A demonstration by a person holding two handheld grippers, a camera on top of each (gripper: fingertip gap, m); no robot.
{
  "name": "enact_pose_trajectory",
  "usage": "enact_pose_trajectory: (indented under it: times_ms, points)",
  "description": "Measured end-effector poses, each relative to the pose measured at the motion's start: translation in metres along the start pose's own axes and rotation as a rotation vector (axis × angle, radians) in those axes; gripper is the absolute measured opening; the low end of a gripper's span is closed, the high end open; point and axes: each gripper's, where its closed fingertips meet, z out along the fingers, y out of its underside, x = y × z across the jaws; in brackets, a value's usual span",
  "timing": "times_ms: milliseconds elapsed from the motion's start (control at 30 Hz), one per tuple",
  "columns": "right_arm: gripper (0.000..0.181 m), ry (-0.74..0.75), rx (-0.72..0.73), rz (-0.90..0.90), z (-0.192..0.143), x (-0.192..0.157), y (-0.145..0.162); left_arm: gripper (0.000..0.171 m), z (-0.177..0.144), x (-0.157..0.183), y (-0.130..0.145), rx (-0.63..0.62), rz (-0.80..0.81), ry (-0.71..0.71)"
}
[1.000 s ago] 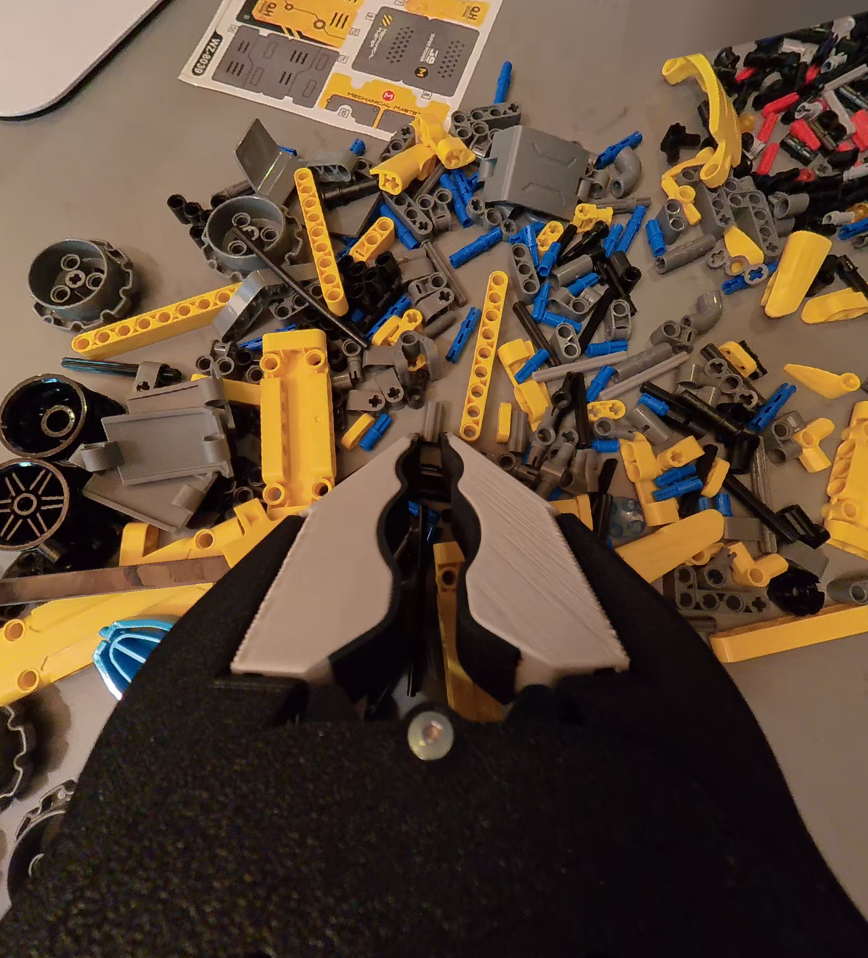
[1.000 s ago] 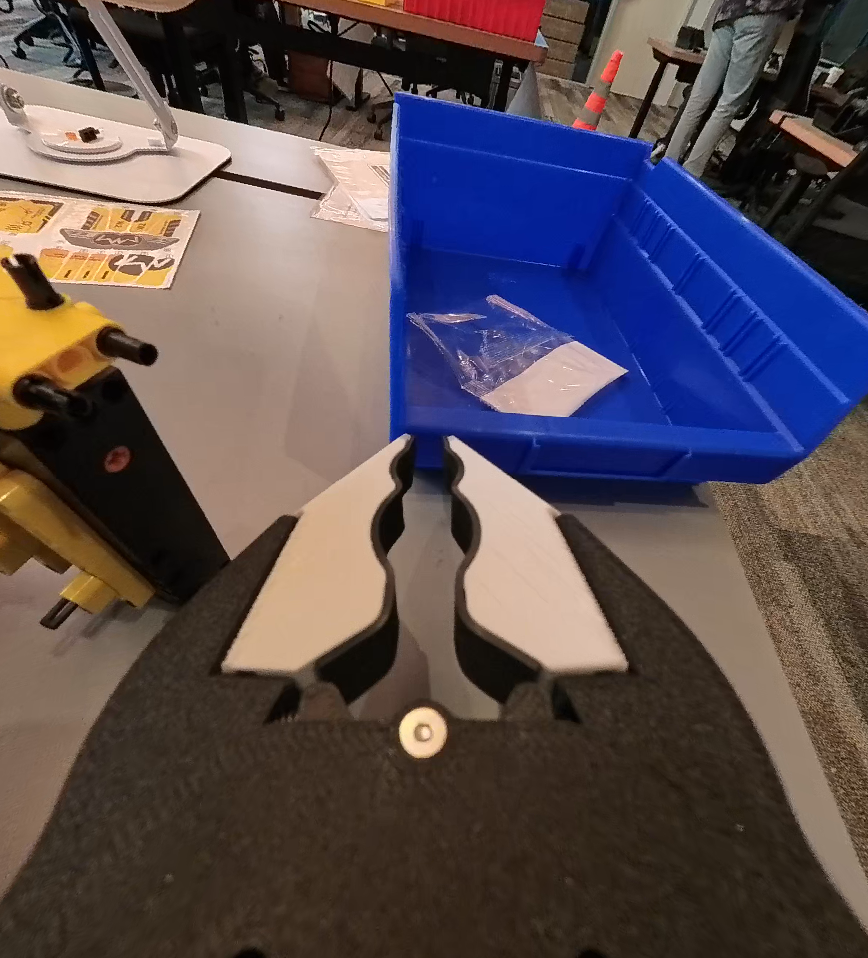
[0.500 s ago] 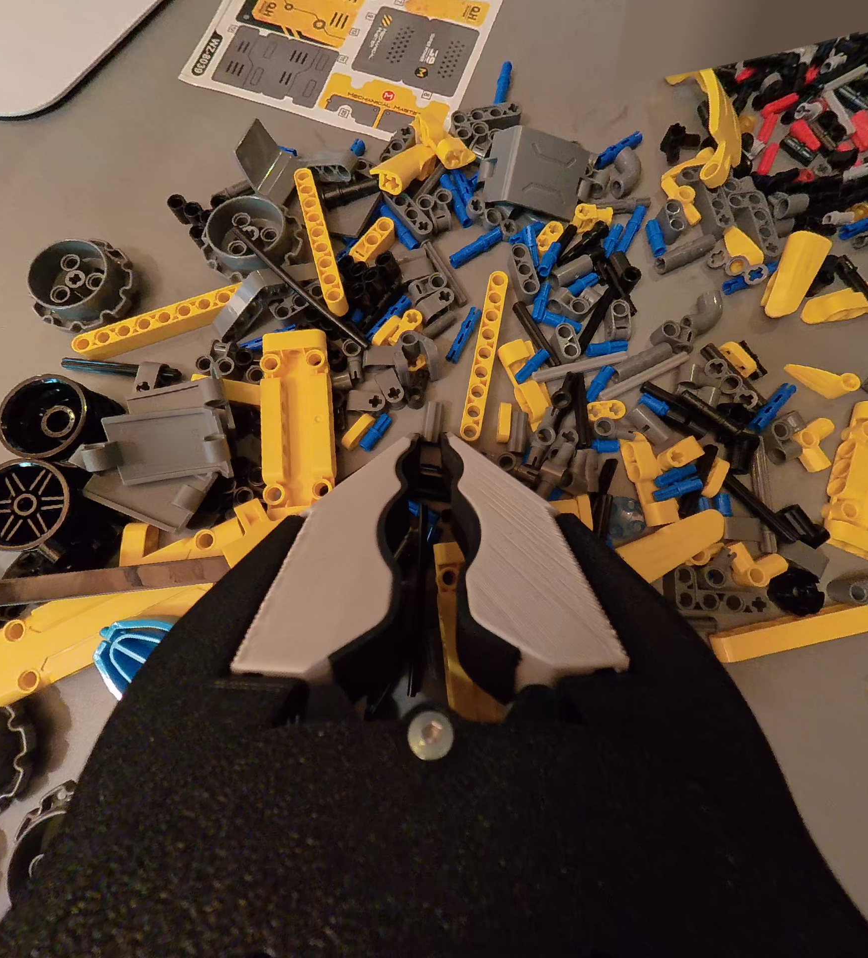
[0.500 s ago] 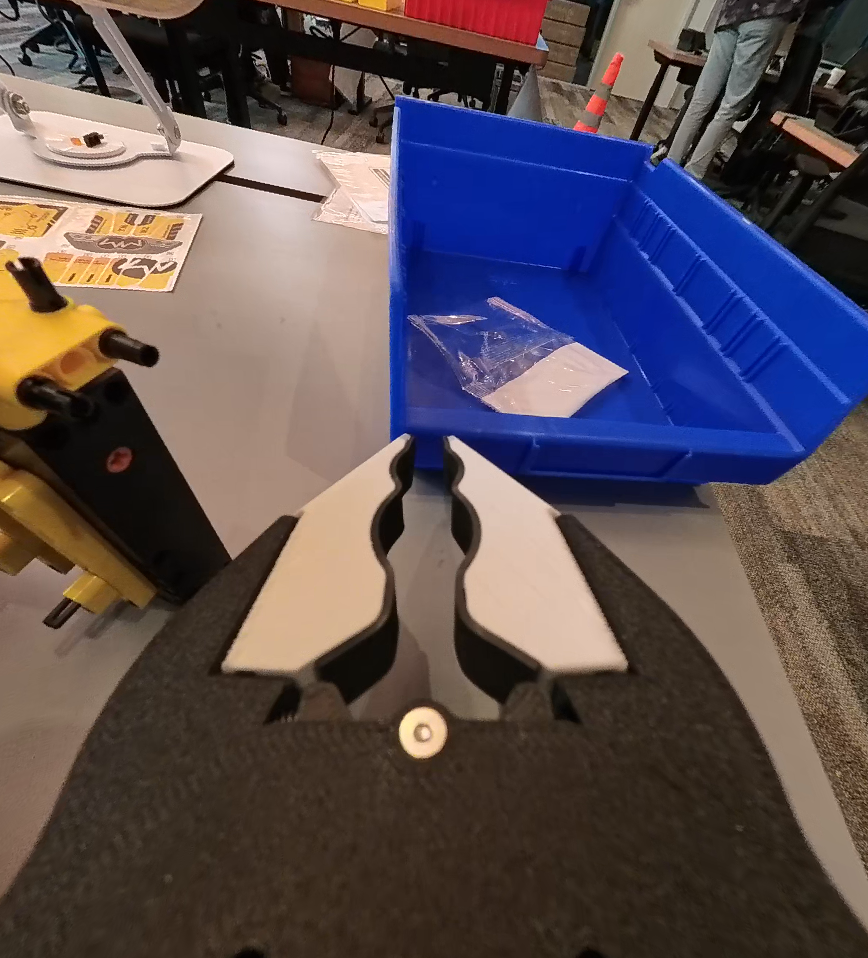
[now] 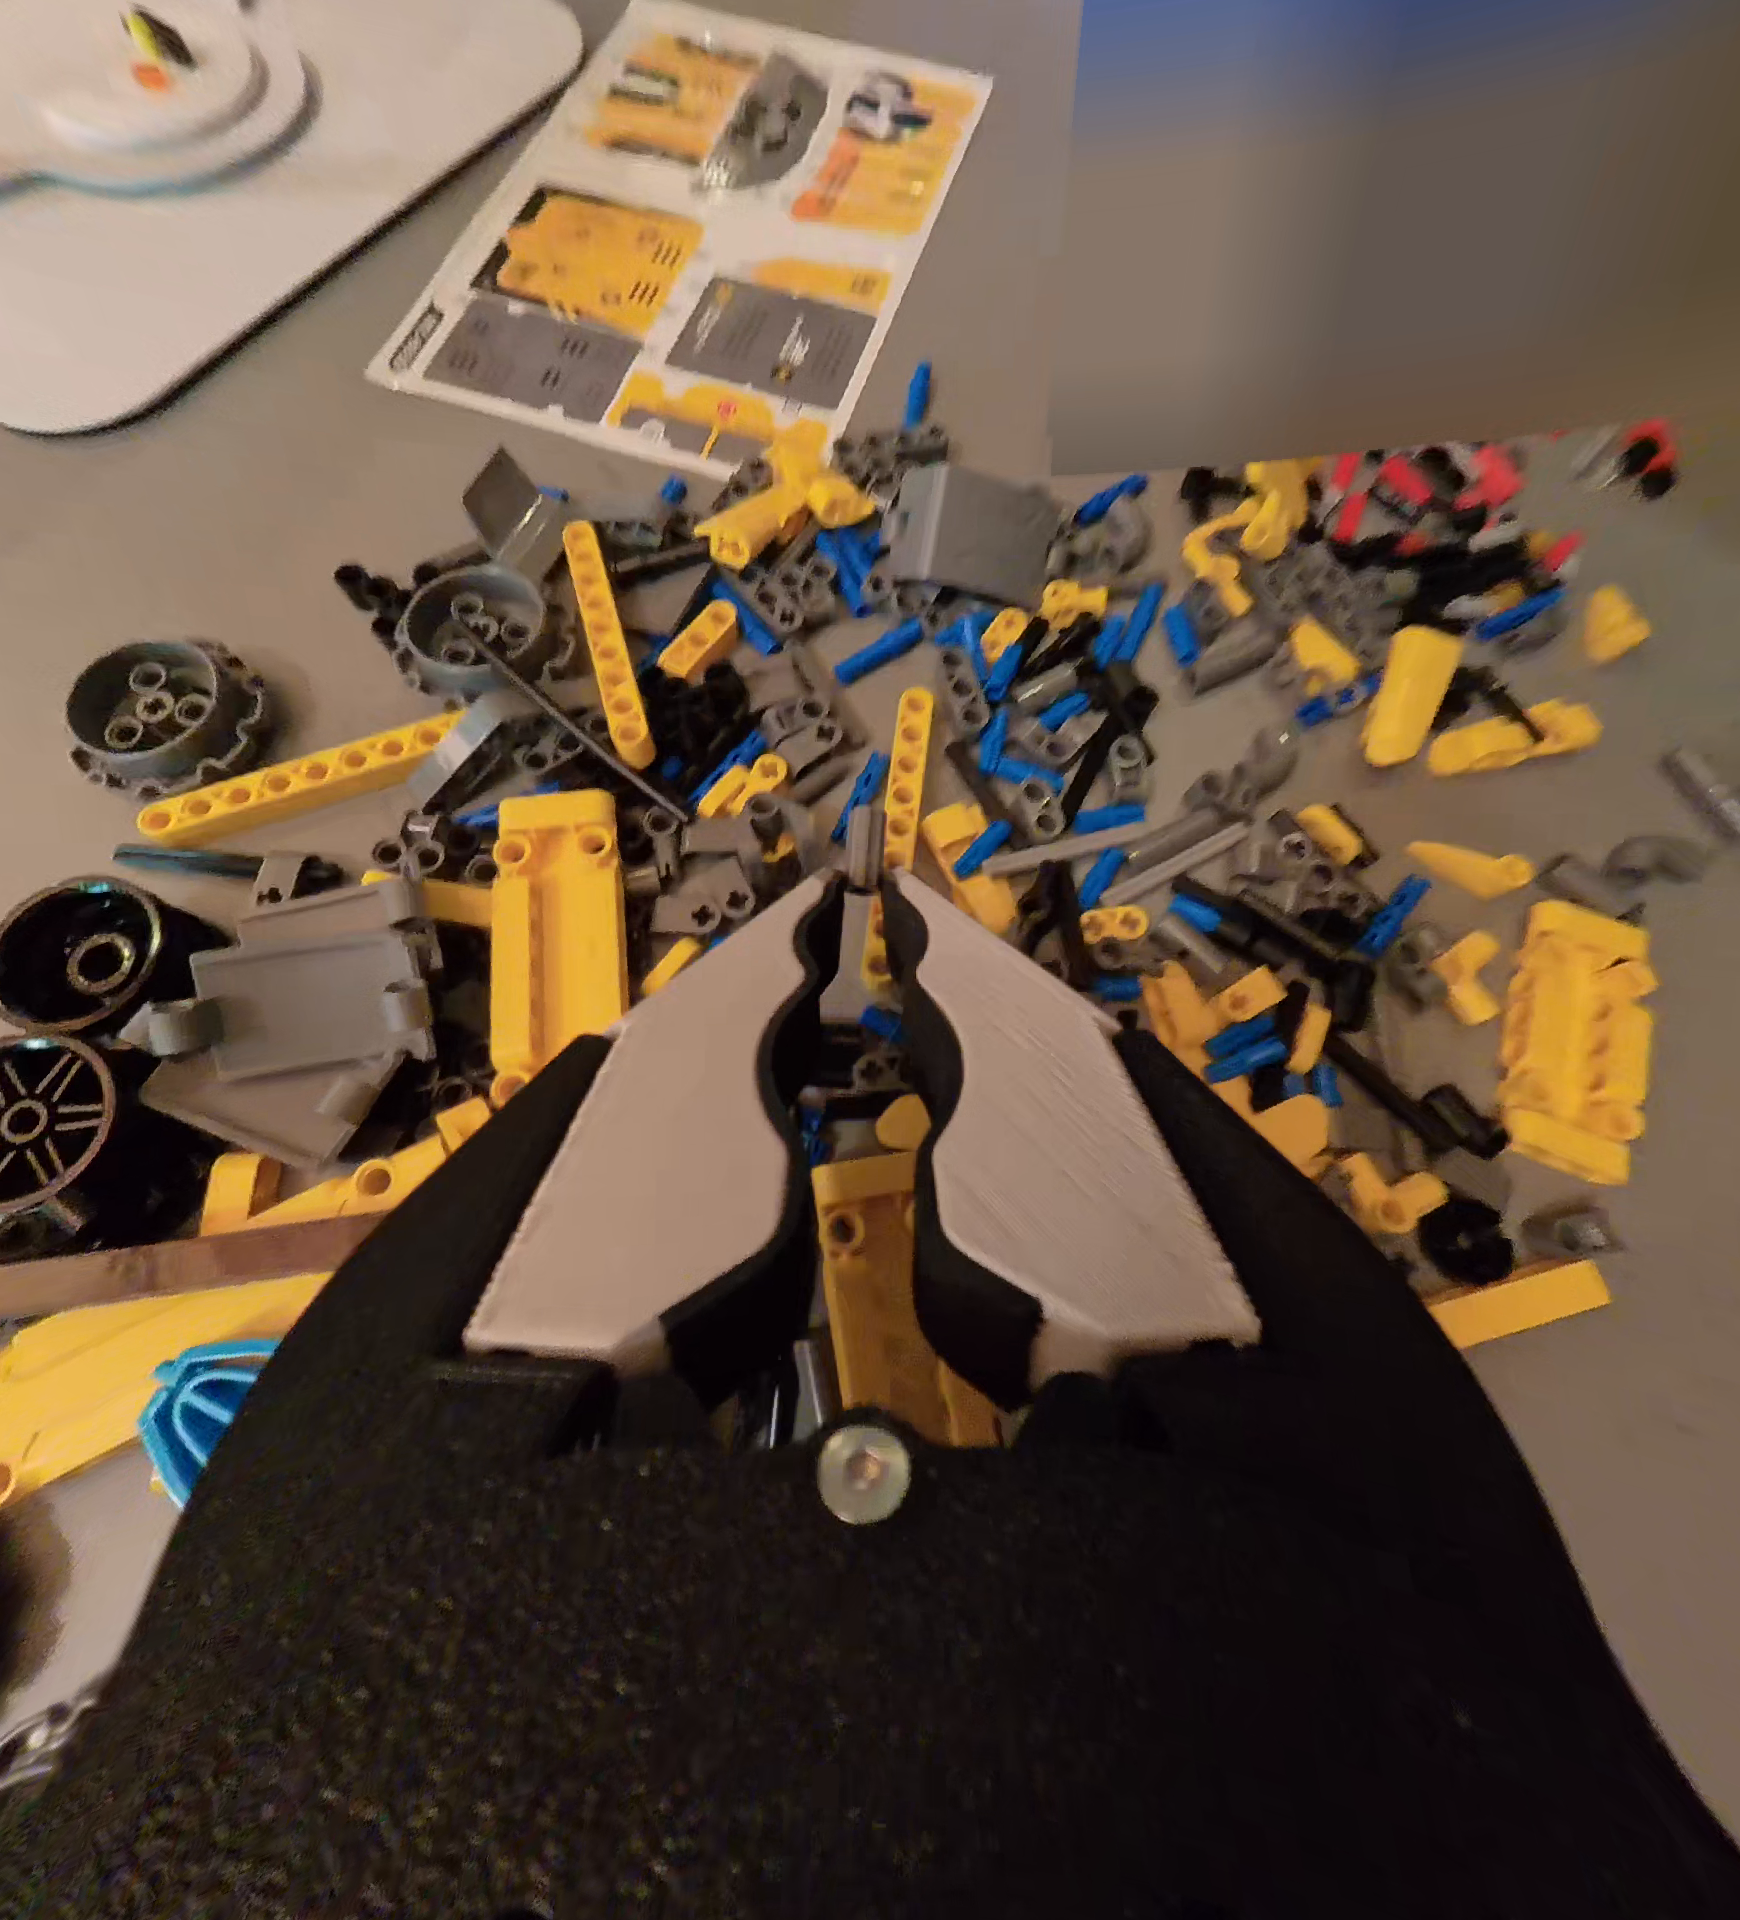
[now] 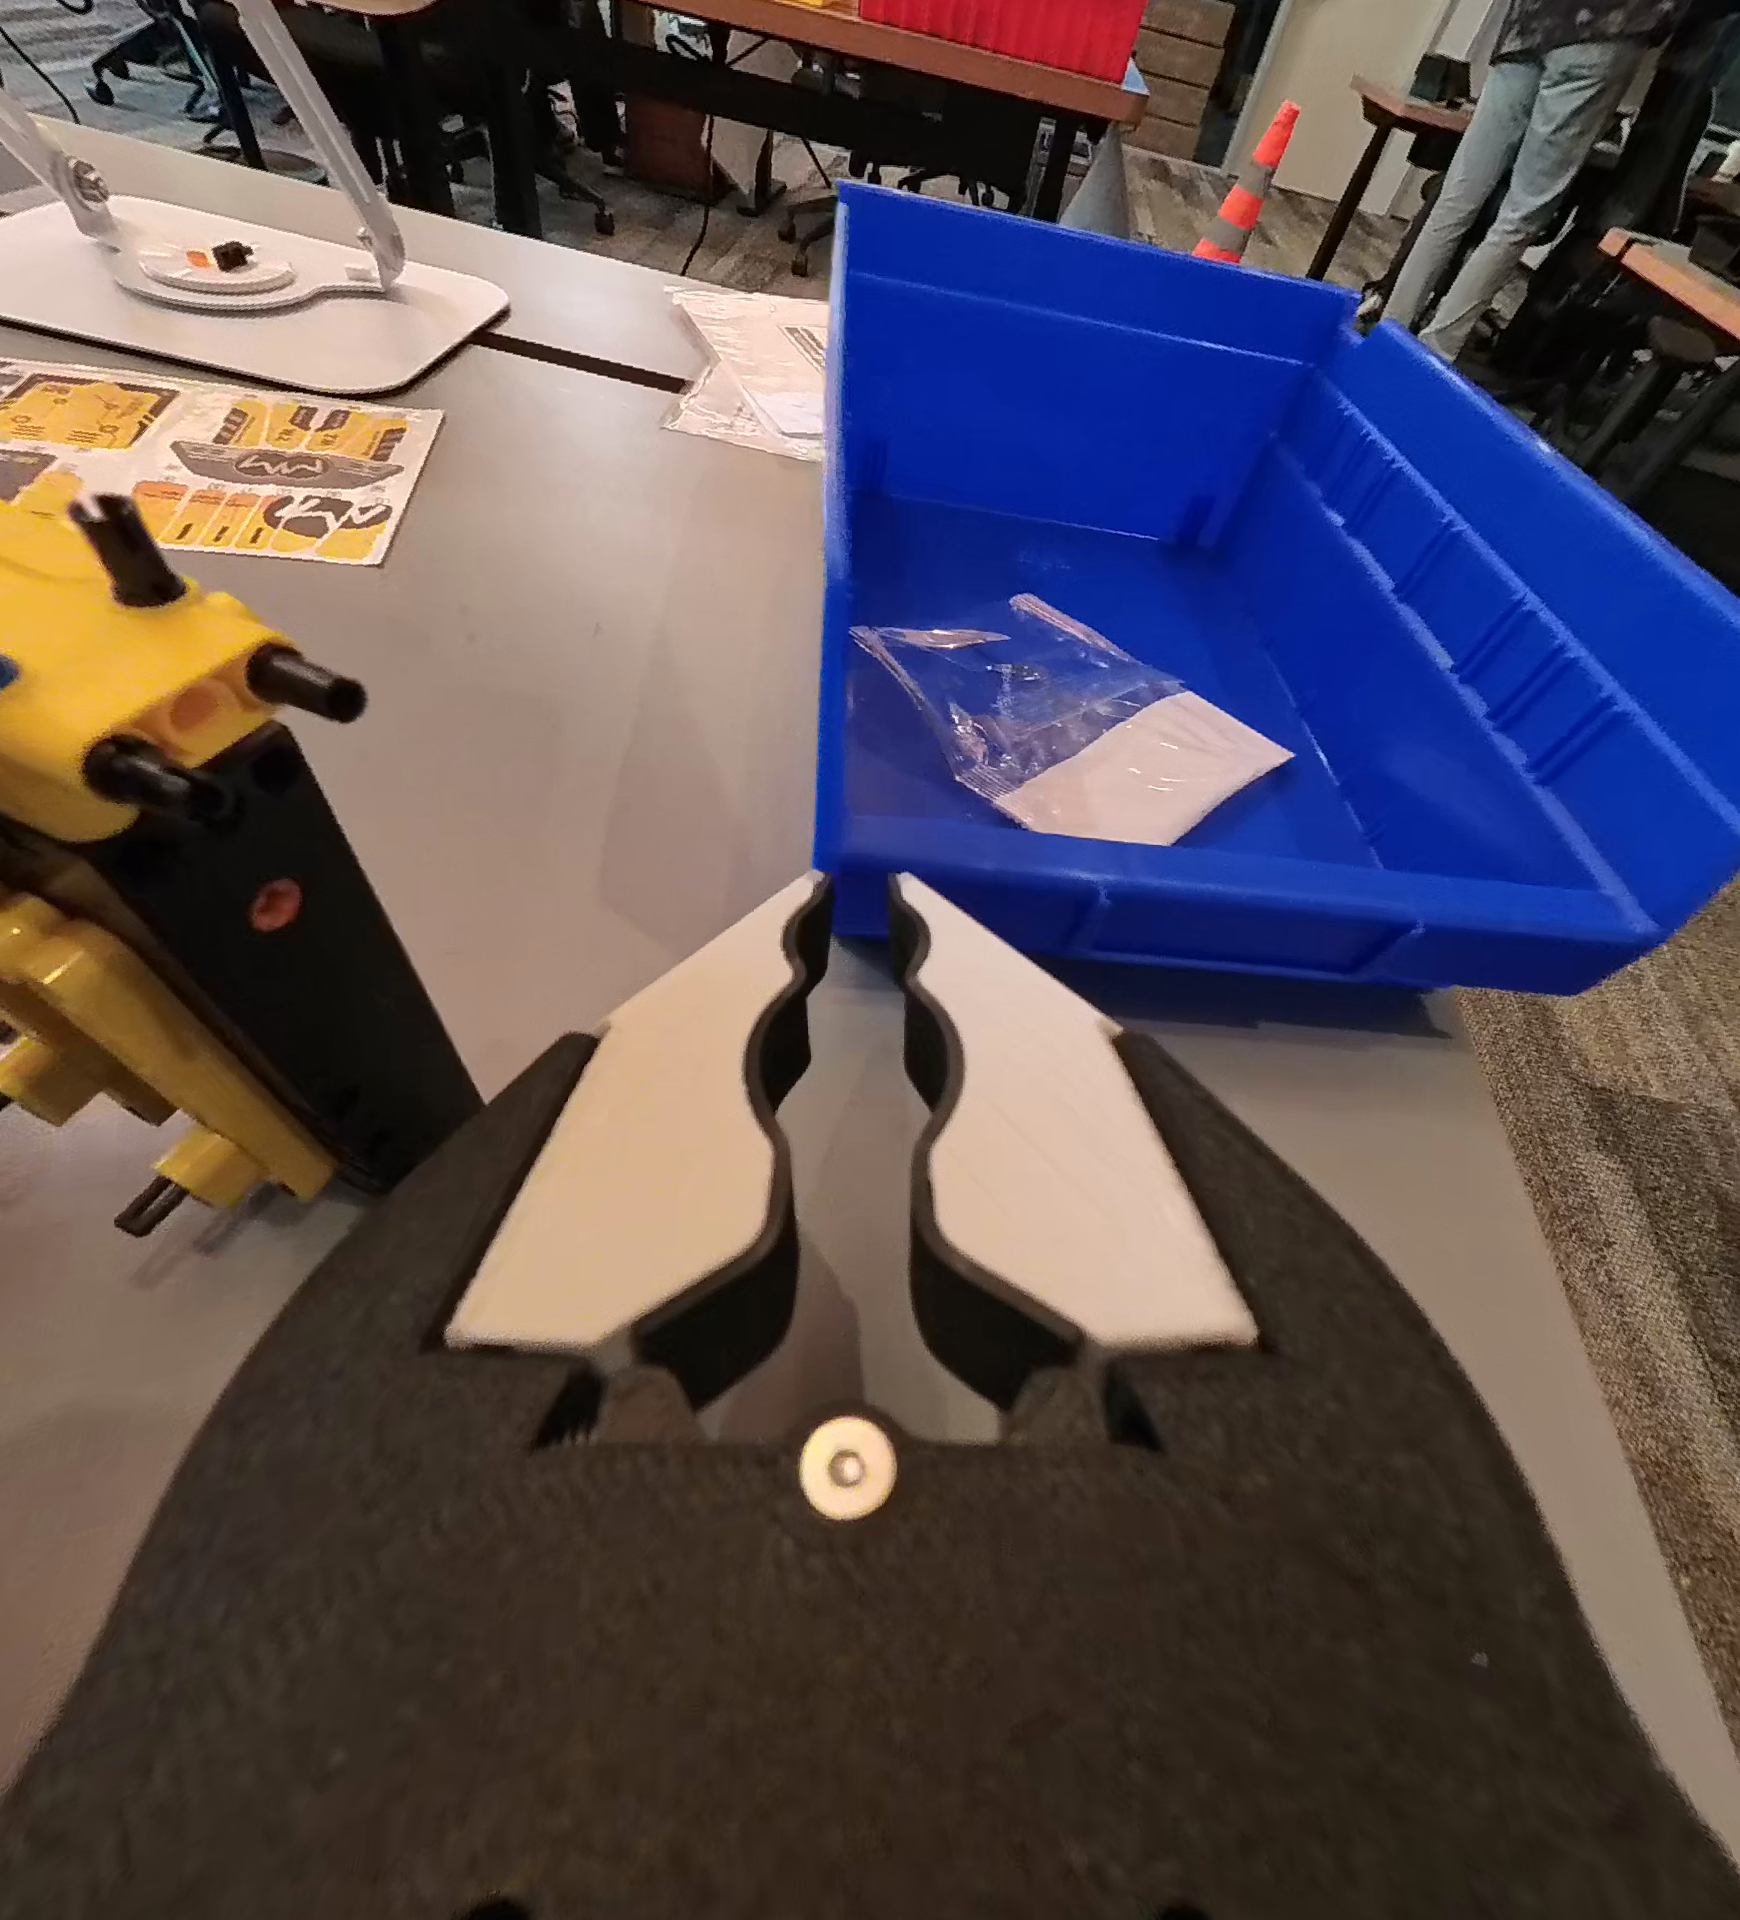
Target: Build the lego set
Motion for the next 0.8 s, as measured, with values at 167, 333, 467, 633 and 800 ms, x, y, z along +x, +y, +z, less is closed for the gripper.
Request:
enact_pose_trajectory:
  times_ms: [167, 333, 467, 633, 800]
  points:
    - [0.010, -0.021, 0.025, 0.008, -0.002, -0.002, -0.003, 0.006, -0.009, 0.000, -0.010, 0.053, 0.000, -0.010]
    - [0.010, -0.059, 0.043, 0.040, -0.003, -0.003, -0.006, 0.006, -0.023, 0.013, -0.032, 0.164, 0.000, 0.038]
    - [0.010, -0.083, 0.033, 0.055, -0.002, -0.005, -0.004, 0.006, -0.032, 0.021, -0.044, 0.221, 0.040, 0.033]
    - [0.010, -0.130, 0.092, 0.078, -0.008, -0.012, -0.013, 0.006, -0.054, 0.049, -0.065, 0.329, 0.039, 0.042]
    - [0.010, -0.186, 0.092, 0.089, -0.008, -0.017, -0.013, 0.006, -0.054, 0.139, -0.056, 0.307, -0.006, 0.234]
